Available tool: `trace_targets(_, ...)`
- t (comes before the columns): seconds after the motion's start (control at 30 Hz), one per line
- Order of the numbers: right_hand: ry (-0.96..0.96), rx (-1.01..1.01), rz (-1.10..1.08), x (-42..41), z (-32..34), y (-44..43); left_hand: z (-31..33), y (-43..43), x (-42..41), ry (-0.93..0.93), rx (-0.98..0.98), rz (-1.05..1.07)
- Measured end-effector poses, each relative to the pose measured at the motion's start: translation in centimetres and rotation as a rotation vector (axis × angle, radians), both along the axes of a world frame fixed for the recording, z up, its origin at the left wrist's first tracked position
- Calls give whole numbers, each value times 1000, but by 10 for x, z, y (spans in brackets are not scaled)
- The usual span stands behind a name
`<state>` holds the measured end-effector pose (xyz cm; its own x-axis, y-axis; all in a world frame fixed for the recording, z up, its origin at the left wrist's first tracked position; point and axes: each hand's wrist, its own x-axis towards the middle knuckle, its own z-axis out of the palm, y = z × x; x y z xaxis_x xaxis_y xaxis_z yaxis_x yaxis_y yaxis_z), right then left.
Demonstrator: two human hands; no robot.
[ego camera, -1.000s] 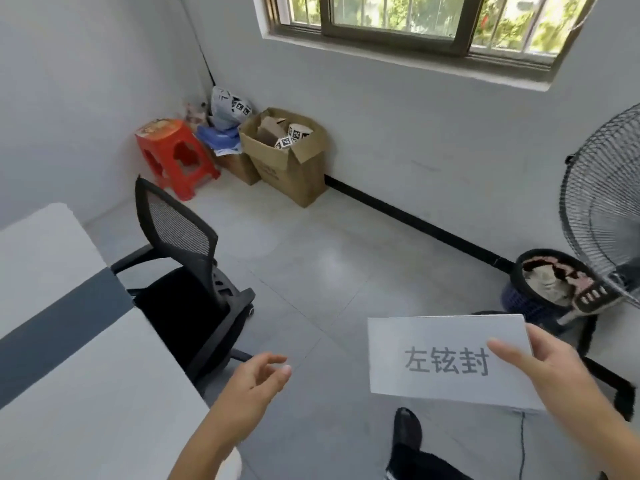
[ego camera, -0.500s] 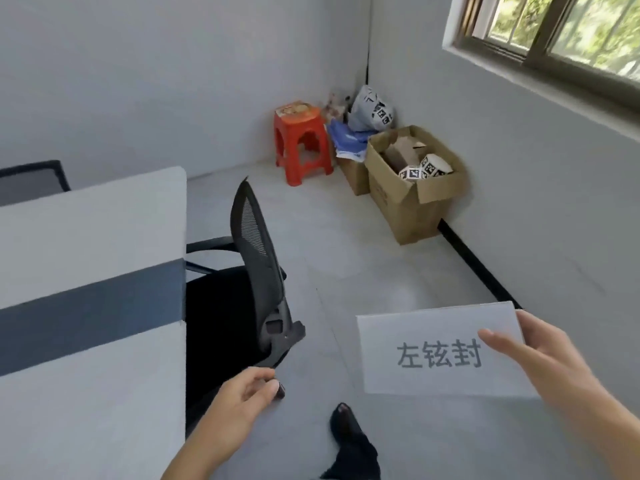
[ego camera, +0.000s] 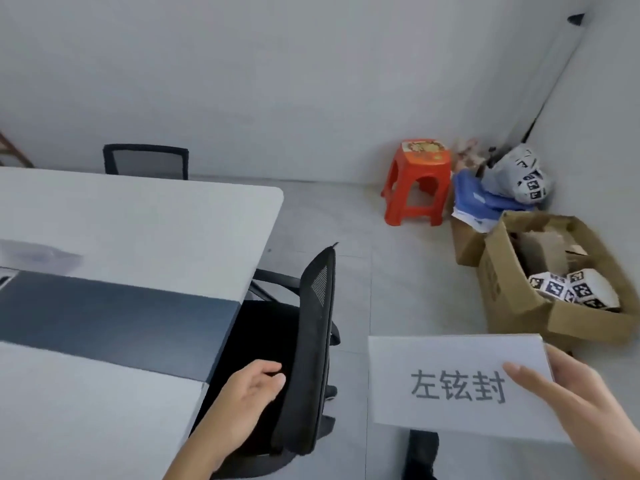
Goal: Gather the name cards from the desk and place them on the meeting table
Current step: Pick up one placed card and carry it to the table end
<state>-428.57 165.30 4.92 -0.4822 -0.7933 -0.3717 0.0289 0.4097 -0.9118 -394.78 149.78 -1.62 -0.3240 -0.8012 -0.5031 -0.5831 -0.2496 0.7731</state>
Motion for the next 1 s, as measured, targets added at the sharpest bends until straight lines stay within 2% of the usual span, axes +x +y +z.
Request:
trace_targets(0.13,9,2,146,-52,-7,-94,-16,-24,-22,-44,13,214)
trace_targets(0.23,31,27,282,-82,-10,-161,-19,-37,-46,-60,55,292)
trace_targets(0.33,83,15,441,-95,-11,-231,-15,-45,-65,-57,94,387)
trace_targets(0.43,126,-25,626,-84,-11,-292,-15,-37,-66,-42,125,593)
trace_targets(0.63,121,-43,896,-16,-29,-384,-23,-22,-35,-45,133,904)
trace_targets(0.8,129,-40,1030,63,-43,-445,-43,-61,15,-72,52,1100)
trace_targets(1.0,207,-46,1190,153,-66,-509,-118,-139,93,-280,9,1205)
